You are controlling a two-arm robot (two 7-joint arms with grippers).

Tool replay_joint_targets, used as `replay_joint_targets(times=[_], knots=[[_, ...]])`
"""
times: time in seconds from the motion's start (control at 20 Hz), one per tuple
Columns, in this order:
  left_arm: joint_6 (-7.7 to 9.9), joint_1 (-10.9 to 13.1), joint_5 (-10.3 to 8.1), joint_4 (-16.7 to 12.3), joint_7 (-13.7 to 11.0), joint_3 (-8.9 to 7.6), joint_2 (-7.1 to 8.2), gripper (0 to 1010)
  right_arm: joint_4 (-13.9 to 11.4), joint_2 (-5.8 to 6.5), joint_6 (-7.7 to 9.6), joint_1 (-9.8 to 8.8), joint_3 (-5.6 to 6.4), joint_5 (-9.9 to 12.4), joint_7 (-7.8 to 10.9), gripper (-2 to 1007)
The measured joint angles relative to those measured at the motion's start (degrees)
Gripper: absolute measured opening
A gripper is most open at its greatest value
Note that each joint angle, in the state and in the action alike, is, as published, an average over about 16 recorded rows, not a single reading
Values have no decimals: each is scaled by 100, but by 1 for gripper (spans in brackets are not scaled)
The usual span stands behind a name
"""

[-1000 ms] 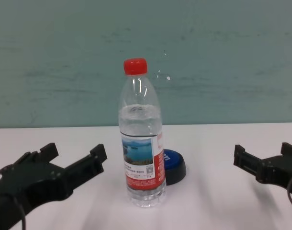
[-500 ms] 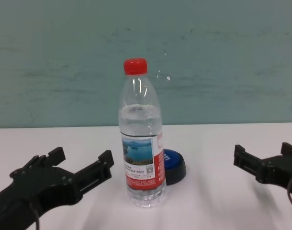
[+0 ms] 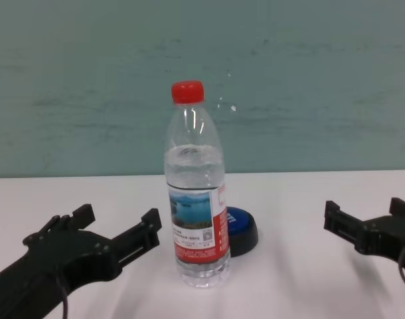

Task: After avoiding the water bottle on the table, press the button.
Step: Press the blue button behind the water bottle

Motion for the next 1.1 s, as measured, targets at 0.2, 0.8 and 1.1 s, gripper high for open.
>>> replay_joint_targets(times=[0.2, 0.8, 1.1], knots=[[-6, -59, 58, 78, 30, 15, -42, 1010, 0, 0, 0, 0, 0, 0, 0, 1004], [-14, -193, 190, 274, 98, 44, -138, 1010, 0, 0, 0, 0, 0, 0, 0, 1004], [-18, -232, 226, 336, 115, 44, -166, 1010, 0, 0, 0, 0, 0, 0, 0, 1004]])
